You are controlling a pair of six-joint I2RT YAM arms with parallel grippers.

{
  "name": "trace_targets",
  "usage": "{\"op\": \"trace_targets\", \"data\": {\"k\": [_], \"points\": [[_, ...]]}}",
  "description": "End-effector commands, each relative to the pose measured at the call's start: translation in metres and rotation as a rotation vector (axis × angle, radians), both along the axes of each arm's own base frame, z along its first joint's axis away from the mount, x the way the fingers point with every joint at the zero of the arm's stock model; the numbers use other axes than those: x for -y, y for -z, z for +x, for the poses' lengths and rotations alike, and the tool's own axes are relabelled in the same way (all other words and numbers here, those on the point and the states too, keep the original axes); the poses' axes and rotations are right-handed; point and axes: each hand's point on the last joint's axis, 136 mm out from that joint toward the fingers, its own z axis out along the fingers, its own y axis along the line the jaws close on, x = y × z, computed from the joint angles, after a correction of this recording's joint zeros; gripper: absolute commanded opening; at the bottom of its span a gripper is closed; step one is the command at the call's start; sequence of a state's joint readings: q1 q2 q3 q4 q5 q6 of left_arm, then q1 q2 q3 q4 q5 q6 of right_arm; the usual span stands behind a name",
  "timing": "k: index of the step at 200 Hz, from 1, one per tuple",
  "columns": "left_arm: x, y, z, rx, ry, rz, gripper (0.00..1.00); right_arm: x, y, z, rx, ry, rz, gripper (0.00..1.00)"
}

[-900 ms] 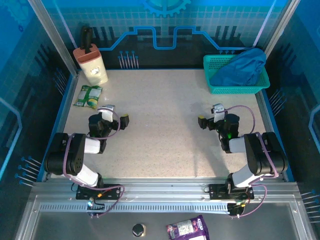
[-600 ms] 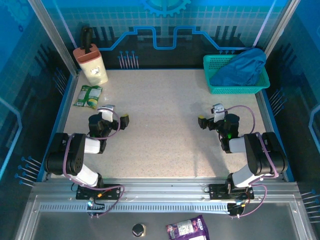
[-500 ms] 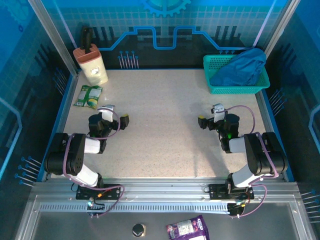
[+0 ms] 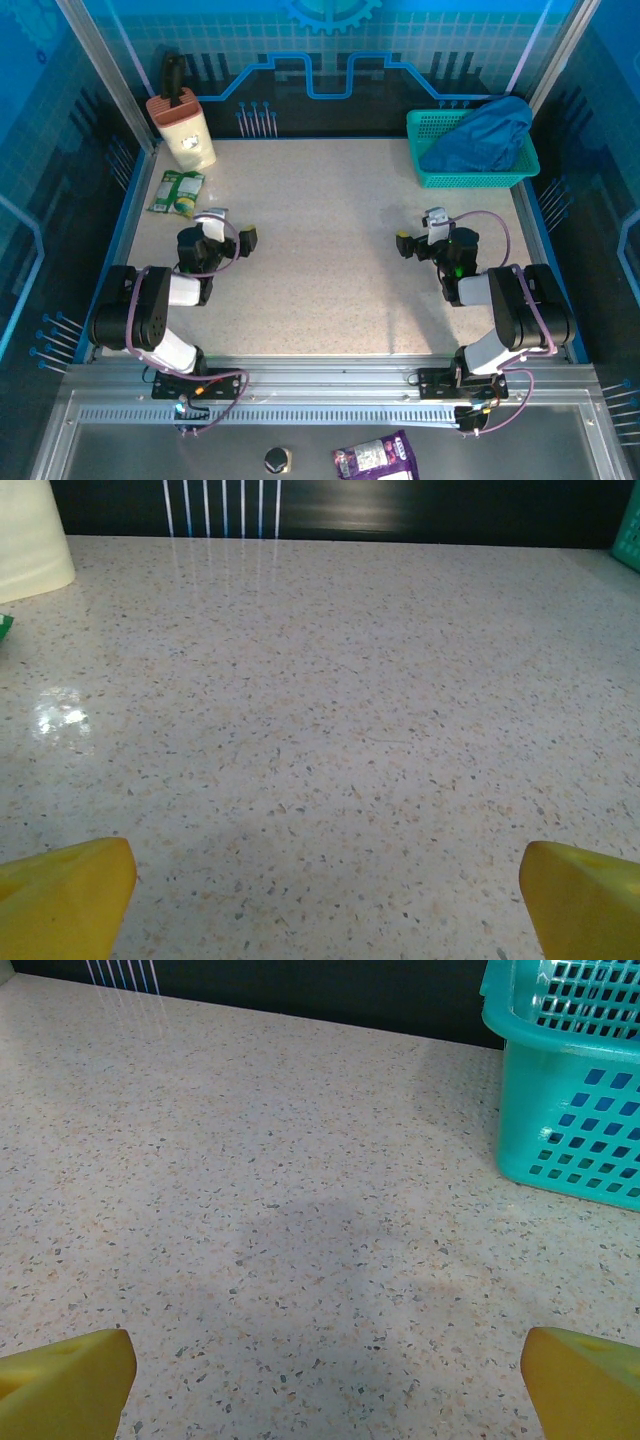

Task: Fold the inside-out t-shirt

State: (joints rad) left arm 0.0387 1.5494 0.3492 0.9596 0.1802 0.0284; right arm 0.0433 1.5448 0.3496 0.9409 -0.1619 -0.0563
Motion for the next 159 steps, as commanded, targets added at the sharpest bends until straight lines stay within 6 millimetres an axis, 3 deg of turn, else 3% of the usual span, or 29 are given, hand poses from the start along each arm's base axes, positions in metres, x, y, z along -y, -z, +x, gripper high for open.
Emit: {"op": "trace_targets", "data": {"k": [1,35,83,99,131,159], "points": [[-0.007,-0.004,0.006,0.003,-0.031,-0.005,0.99,0.011,-0.009,0.01,0.012,0.045,0.016,1.0],[-0.005,-0.007,0.004,0.01,-0.022,-0.001,0.99,0.025,-0.013,0.013,0.018,0.172,-0.023,1.0],[-0.019,-0.049,-0.01,-0.037,-0.169,0.01,0.99,0.03,-0.063,0.004,0.048,0.22,-0.033,1.0],[-0.017,-0.065,-0.012,-0.069,-0.183,-0.038,0.99,0.04,-0.083,0.005,0.049,0.284,-0.006,1.0],[-0.022,-0.096,-0.018,-0.18,-0.257,-0.131,0.99,0.067,-0.115,0.017,-0.021,0.407,0.081,1.0],[-0.016,-0.126,-0.027,-0.201,-0.239,-0.174,0.99,0.083,-0.122,0.034,-0.14,0.475,0.113,1.0]]}}
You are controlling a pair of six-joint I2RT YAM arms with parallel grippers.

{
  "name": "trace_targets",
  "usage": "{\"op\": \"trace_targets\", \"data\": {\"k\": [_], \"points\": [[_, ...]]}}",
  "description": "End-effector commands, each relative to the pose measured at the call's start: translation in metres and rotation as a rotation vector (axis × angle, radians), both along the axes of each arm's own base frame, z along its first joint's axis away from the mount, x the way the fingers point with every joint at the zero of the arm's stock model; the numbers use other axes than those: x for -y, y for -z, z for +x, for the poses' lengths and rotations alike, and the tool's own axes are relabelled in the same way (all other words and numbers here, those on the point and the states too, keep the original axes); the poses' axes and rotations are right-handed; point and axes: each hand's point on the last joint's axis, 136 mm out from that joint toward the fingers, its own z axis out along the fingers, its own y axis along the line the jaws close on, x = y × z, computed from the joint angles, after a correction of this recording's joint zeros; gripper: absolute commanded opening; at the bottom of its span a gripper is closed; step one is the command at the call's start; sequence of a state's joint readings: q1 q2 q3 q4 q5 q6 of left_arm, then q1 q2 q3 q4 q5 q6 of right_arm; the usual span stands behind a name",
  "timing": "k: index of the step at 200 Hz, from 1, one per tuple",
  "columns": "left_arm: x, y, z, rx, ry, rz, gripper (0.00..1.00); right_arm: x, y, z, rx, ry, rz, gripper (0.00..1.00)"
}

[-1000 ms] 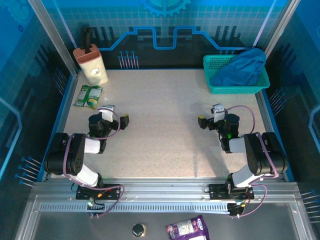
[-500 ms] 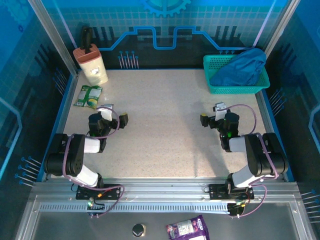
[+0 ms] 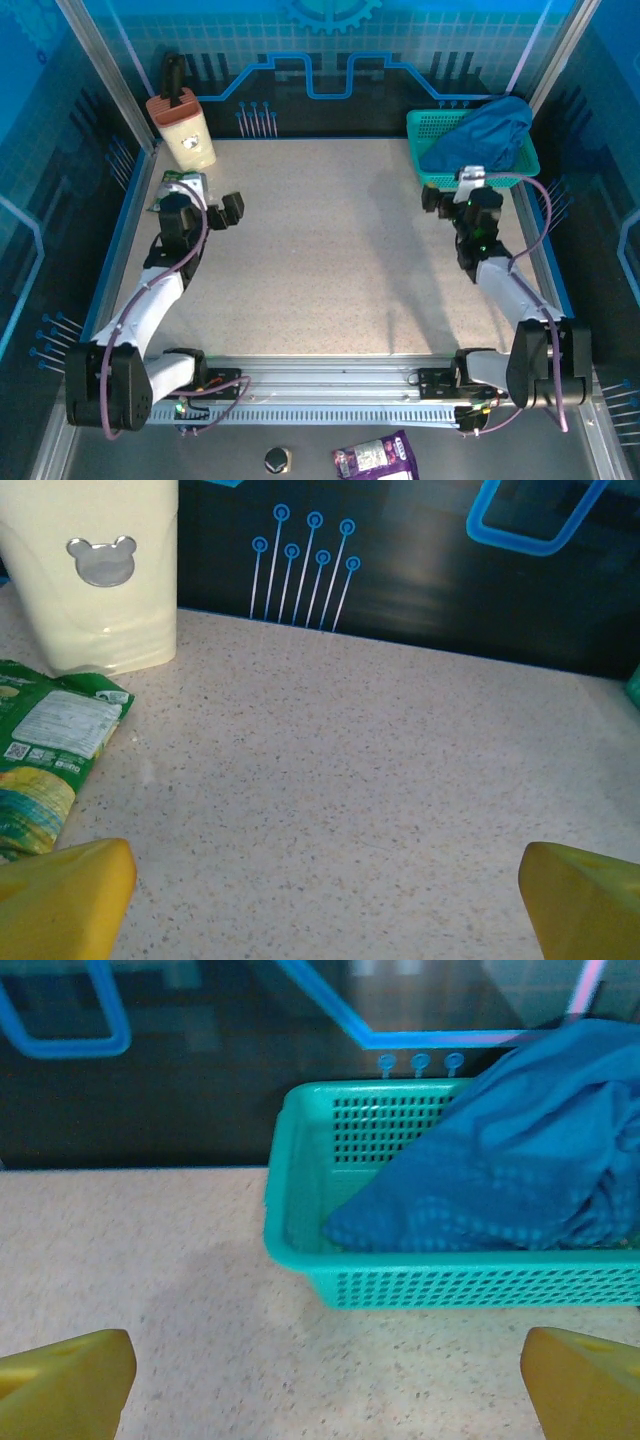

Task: Fold the inside-out t-shirt

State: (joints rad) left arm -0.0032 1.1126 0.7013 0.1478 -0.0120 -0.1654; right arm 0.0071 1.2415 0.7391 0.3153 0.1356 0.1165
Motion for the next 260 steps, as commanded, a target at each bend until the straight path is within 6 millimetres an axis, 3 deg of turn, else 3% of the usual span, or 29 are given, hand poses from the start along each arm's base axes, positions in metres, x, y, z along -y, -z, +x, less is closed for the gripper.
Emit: {"op": "trace_targets", "data": {"k": [1,25,56,85,152,174,181,184,196,237,260], "points": [[0.0,0.002,-0.022,-0.144,-0.031,-0.07,0.99,0.019,0.013,0.005,-0.168,0.098,0.074,1.0],[0.003,-0.015,-0.03,-0.196,-0.01,-0.069,0.99,0.035,0.005,0.031,-0.243,0.146,0.128,0.98],[0.009,-0.024,-0.045,-0.267,0.045,-0.036,0.99,0.055,0.014,0.066,-0.365,0.206,0.175,0.91],[0.009,-0.015,-0.056,-0.282,0.066,-0.001,0.99,0.084,0.028,0.098,-0.449,0.32,0.209,0.83],[0.013,-0.005,-0.058,-0.274,0.096,0.004,0.99,0.154,0.067,0.175,-0.378,0.537,0.44,0.82],[0.015,-0.003,-0.058,-0.278,0.104,0.0,0.99,0.162,0.08,0.199,-0.331,0.549,0.49,0.82],[0.014,-0.002,-0.058,-0.281,0.102,0.002,0.99,0.163,0.076,0.207,-0.303,0.543,0.507,0.82],[0.014,-0.002,-0.058,-0.282,0.102,0.0,0.99,0.163,0.087,0.211,-0.314,0.543,0.512,0.82],[0.014,-0.002,-0.057,-0.28,0.099,0.002,0.99,0.166,0.094,0.223,-0.29,0.542,0.531,0.83],[0.013,0.001,-0.058,-0.285,0.098,0.004,0.99,0.164,0.109,0.26,-0.232,0.517,0.577,0.82],[0.013,0.001,-0.058,-0.287,0.095,0.009,0.99,0.165,0.11,0.274,-0.194,0.501,0.574,0.72]]}}
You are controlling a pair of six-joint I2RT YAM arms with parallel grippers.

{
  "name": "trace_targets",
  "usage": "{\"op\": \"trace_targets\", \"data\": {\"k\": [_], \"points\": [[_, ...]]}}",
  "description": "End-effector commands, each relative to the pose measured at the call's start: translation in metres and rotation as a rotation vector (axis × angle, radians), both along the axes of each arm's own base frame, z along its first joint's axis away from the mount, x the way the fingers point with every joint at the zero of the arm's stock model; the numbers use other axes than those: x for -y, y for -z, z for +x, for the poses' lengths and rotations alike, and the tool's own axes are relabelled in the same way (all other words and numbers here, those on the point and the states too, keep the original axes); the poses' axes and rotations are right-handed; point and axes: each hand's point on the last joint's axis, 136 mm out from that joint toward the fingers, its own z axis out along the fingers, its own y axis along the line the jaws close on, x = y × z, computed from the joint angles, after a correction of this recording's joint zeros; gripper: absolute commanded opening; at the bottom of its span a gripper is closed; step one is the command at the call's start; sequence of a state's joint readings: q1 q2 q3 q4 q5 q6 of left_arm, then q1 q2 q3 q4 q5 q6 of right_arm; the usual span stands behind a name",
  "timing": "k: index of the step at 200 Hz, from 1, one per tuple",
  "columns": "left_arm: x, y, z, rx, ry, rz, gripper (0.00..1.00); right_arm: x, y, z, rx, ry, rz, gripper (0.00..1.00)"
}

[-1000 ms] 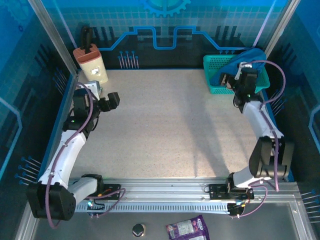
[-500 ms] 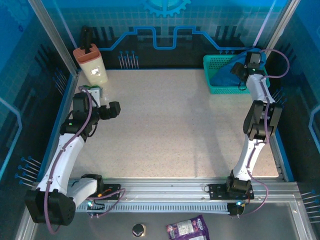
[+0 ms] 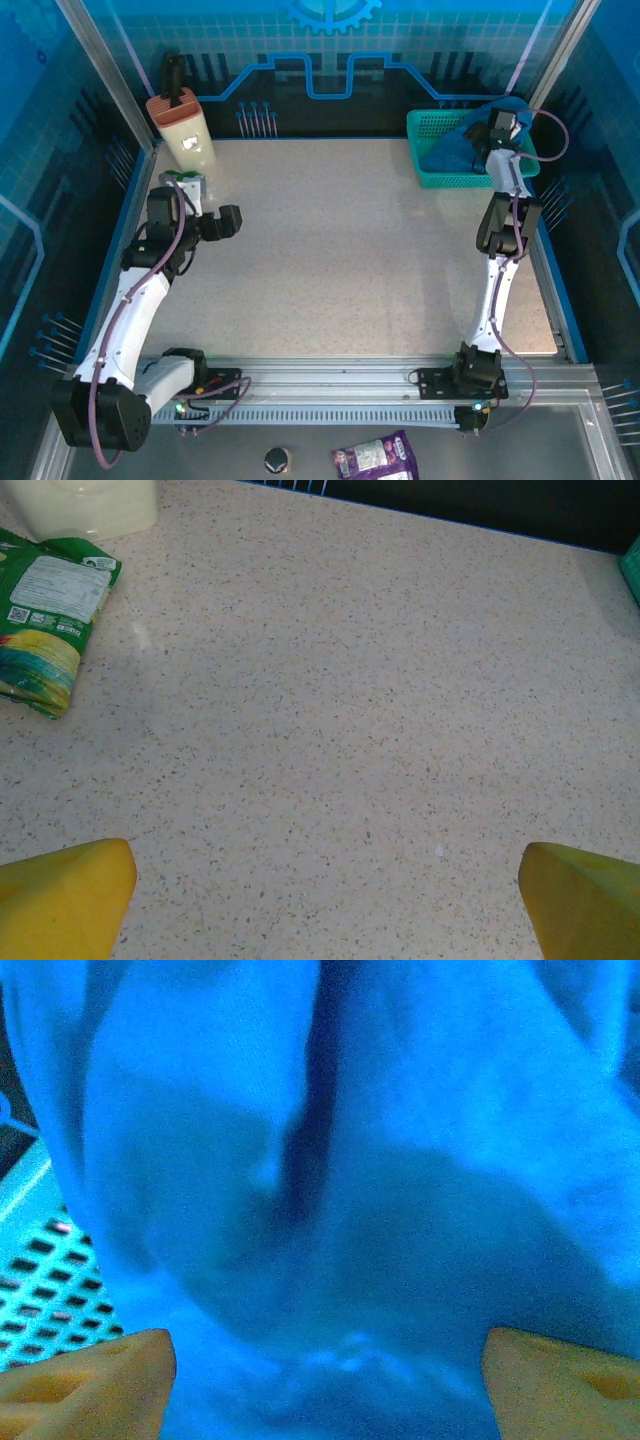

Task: Fold the inside-out t-shirt

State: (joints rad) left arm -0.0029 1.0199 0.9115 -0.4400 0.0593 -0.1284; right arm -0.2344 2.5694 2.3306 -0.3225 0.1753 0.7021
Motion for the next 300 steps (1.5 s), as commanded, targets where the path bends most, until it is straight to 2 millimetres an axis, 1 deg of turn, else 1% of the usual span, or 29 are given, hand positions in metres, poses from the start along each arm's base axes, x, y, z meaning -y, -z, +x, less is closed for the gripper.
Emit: {"op": "trace_targets", "data": {"k": [1,14,29,35,51,59,69,74,76,83,93,96,98,100,102,121,124,134,140,162,164,167,186,215,239,270,279,288,300], "points": [[0.0,0.005,-0.004,-0.007,0.015,0.007,0.99,-0.005,-0.013,0.021,0.088,-0.004,0.004,0.72],[0.001,0.006,-0.004,-0.008,0.016,0.007,0.99,-0.006,-0.017,0.026,0.107,-0.009,-0.001,0.59],[0.001,0.006,-0.005,-0.009,0.018,0.006,0.99,-0.009,-0.03,0.03,0.138,-0.029,-0.014,0.38],[0.001,0.006,-0.005,-0.008,0.016,0.007,0.99,-0.009,-0.039,0.03,0.151,-0.034,-0.025,0.3],[0.001,0.005,-0.004,-0.004,0.012,0.001,0.99,-0.019,-0.064,0.031,0.183,-0.067,-0.055,0.09],[0.002,0.004,-0.004,0.0,0.014,-0.005,0.99,-0.026,-0.079,0.029,0.199,-0.087,-0.072,0.0],[0.002,0.002,-0.003,0.007,0.015,-0.009,0.99,-0.037,-0.1,0.026,0.22,-0.114,-0.093,0.0],[0.003,0.001,-0.003,0.009,0.016,-0.014,0.99,-0.041,-0.106,0.024,0.226,-0.125,-0.104,0.0],[0.003,0.0,-0.003,0.012,0.015,-0.014,0.99,-0.044,-0.114,0.023,0.237,-0.129,-0.109,0.0],[0.004,-0.001,-0.003,0.02,0.018,-0.018,0.99,-0.051,-0.126,0.018,0.25,-0.146,-0.123,0.0],[0.005,-0.005,-0.002,0.033,0.02,-0.024,0.99,-0.065,-0.15,0.011,0.284,-0.169,-0.143,0.0],[0.005,-0.006,-0.003,0.036,0.022,-0.026,0.99,-0.068,-0.154,0.008,0.288,-0.174,-0.148,0.0],[0.005,-0.006,-0.003,0.039,0.021,-0.028,0.99,-0.07,-0.152,0.008,0.282,-0.177,-0.148,0.0],[0.005,-0.007,-0.003,0.041,0.021,-0.03,0.99,-0.073,-0.166,0.004,0.303,-0.179,-0.155,0.0],[0.005,-0.008,-0.003,0.044,0.021,-0.032,0.99,-0.076,-0.173,0.001,0.312,-0.183,-0.159,0.0],[0.008,-0.015,-0.002,0.066,0.014,-0.069,0.99,-0.102,-0.215,-0.019,0.365,-0.226,-0.192,0.0],[0.009,-0.017,-0.002,0.07,0.014,-0.077,0.99,-0.104,-0.219,-0.021,0.37,-0.233,-0.195,0.0],[0.01,-0.021,-0.001,0.08,0.005,-0.104,0.99,-0.123,-0.244,-0.034,0.412,-0.285,-0.215,0.0],[0.01,-0.023,0.0,0.079,-0.005,-0.125,0.98,-0.132,-0.254,-0.041,0.421,-0.309,-0.222,0.0],[0.017,-0.031,0.002,0.077,-0.008,-0.188,0.94,-0.161,-0.303,-0.079,0.47,-0.38,-0.237,0.0],[0.017,-0.032,0.002,0.078,-0.008,-0.193,0.94,-0.163,-0.303,-0.08,0.469,-0.384,-0.237,0.0],[0.018,-0.034,0.003,0.082,-0.009,-0.198,0.94,-0.168,-0.314,-0.09,0.482,-0.395,-0.24,0.0],[0.023,-0.044,0.006,0.11,0.001,-0.232,0.93,-0.194,-0.352,-0.129,0.526,-0.451,-0.262,0.0],[0.029,-0.064,0.013,0.174,0.001,-0.292,0.92,-0.245,-0.403,-0.187,0.601,-0.557,-0.291,0.0],[0.036,-0.078,0.018,0.217,0.014,-0.35,0.92,-0.291,-0.43,-0.226,0.663,-0.663,-0.25,0.0],[0.048,-0.094,0.024,0.261,0.05,-0.376,0.92,-0.356,-0.451,-0.261,0.729,-0.824,-0.176,0.0],[0.052,-0.096,0.025,0.262,0.064,-0.37,0.92,-0.37,-0.453,-0.266,0.734,-0.851,-0.18,0.0],[0.055,-0.095,0.026,0.254,0.074,-0.365,0.92,-0.383,-0.45,-0.268,0.718,-0.875,-0.186,0.0],[0.06,-0.09,0.028,0.229,0.085,-0.359,0.92,-0.388,-0.435,-0.262,0.663,-0.874,-0.191,0.0]]}}
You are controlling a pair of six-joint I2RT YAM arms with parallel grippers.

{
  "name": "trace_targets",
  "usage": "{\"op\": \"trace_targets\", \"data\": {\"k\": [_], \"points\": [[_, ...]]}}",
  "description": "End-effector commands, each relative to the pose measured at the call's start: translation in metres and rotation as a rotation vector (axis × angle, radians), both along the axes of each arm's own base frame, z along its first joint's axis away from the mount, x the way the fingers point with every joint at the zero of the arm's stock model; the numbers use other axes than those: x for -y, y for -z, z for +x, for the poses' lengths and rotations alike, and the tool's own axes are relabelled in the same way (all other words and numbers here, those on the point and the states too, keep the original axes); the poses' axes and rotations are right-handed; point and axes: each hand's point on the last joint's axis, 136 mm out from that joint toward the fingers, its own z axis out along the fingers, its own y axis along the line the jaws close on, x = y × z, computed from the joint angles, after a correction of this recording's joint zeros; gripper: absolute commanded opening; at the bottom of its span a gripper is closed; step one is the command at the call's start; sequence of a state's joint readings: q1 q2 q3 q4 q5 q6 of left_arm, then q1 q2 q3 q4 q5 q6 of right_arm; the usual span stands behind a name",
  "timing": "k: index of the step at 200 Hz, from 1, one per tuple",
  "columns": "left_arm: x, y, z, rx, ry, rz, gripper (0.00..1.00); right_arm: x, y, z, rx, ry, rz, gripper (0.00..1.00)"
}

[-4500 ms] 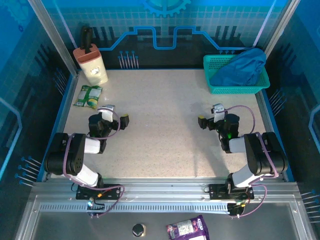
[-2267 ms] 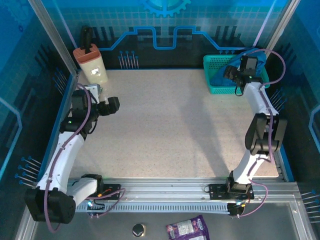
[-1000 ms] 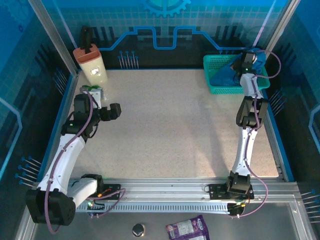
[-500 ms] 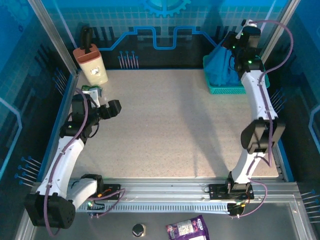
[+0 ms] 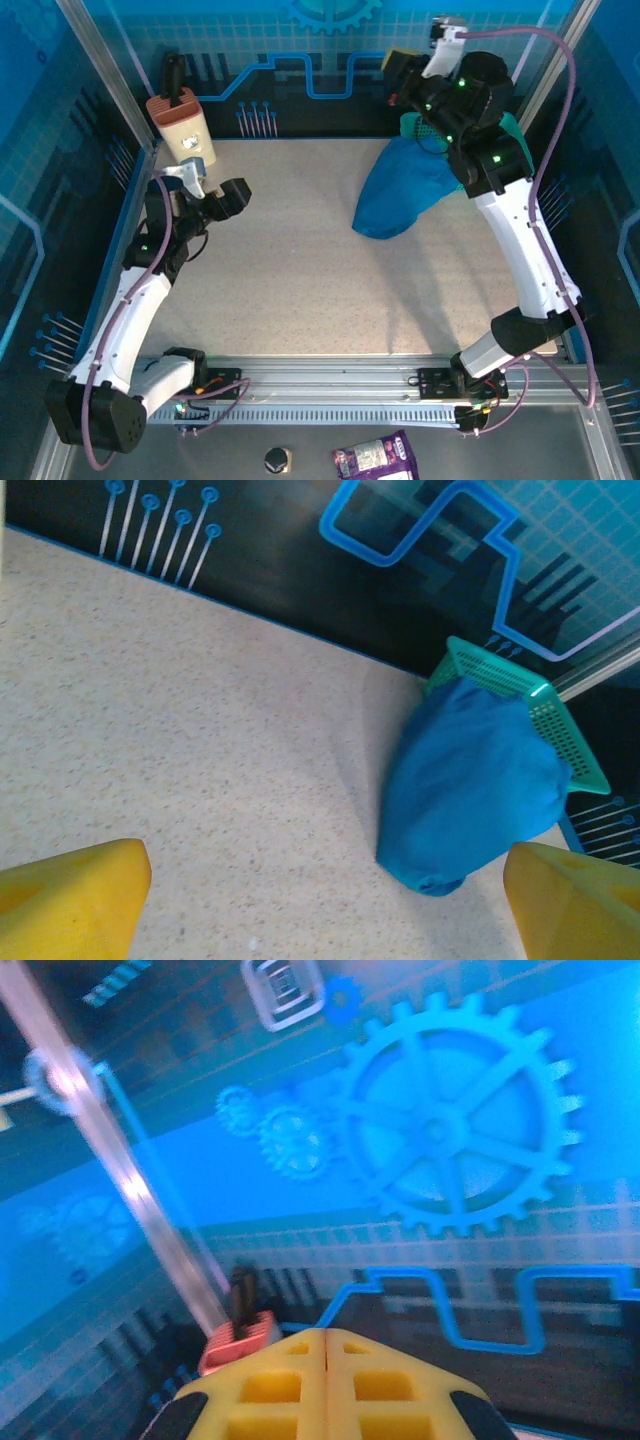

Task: Fold the inside-out t-shirt

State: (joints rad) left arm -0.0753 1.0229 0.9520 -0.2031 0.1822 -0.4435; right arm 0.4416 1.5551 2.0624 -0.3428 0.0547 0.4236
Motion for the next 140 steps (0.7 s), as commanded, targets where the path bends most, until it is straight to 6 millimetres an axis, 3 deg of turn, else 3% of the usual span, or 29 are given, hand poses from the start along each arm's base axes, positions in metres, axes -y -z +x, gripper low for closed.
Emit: {"op": "trace_targets", "data": {"k": [1,20,48,61,91,126,140], "points": [[0.014,-0.02,0.005,0.043,0.049,-0.017,0.92,-0.017,0.026,0.008,-0.08,-0.002,-0.066,0.0],[0.023,-0.006,0.005,-0.015,0.082,-0.005,0.92,-0.01,0.074,0.028,-0.219,0.049,-0.102,0.0],[0.036,0.017,0.004,-0.091,0.128,0.016,0.92,0.009,0.159,0.047,-0.435,0.09,-0.173,0.17],[0.041,0.026,0.004,-0.11,0.14,0.017,0.92,0.03,0.2,0.055,-0.525,0.131,-0.181,0.23],[0.049,0.041,0.003,-0.145,0.162,0.013,0.92,0.088,0.295,0.063,-0.745,0.207,-0.092,0.28],[0.056,0.053,0.002,-0.181,0.173,0.014,0.91,0.131,0.375,0.064,-0.885,0.184,0.053,0.37],[0.057,0.057,0.001,-0.191,0.172,0.02,0.91,0.142,0.399,0.064,-0.918,0.161,0.125,0.46]]}}
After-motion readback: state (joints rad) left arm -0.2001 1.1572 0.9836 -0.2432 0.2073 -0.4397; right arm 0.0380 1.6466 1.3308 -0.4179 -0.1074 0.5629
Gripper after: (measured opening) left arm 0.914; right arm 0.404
